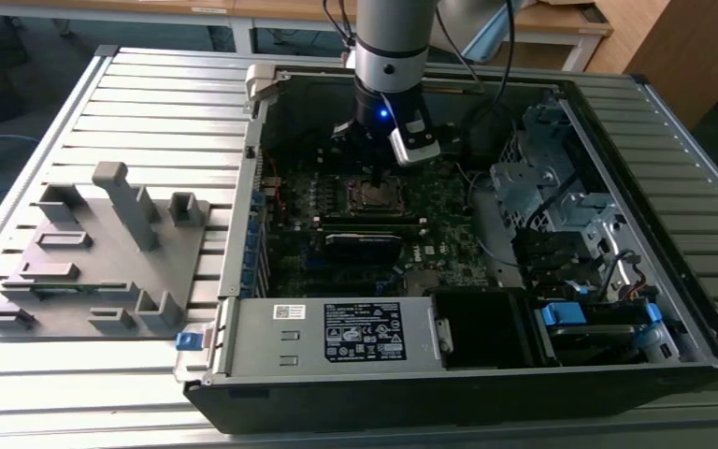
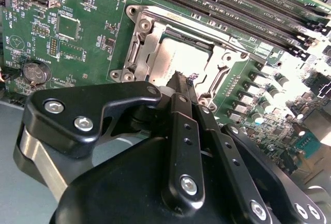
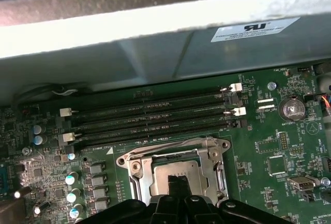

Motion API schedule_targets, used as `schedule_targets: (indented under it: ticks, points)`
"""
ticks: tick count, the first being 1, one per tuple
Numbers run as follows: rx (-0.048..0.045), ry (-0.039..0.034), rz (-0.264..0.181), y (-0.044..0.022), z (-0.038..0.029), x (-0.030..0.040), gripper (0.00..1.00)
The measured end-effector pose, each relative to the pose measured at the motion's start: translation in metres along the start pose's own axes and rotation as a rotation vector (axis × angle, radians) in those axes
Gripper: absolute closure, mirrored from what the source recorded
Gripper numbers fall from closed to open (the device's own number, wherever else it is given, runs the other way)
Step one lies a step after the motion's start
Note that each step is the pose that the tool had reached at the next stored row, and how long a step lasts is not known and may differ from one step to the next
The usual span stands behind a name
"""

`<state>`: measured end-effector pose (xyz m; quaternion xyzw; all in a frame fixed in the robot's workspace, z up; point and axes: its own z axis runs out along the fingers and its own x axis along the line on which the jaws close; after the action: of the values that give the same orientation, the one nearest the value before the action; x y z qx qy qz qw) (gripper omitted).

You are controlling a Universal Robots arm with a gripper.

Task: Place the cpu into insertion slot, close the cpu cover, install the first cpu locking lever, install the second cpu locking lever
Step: 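Install the second cpu locking lever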

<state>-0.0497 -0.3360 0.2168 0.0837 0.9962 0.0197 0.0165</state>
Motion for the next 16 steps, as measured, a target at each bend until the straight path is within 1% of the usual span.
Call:
schedule_targets:
  ticks: [10, 16]
  points:
    - [0.0002, 0.0001, 0.0, 0.0, -0.0015, -0.0001, 0.89]
    - [0.0001, 0.0001, 0.0, 0.0002, -0.0039, -0.0001, 0.89]
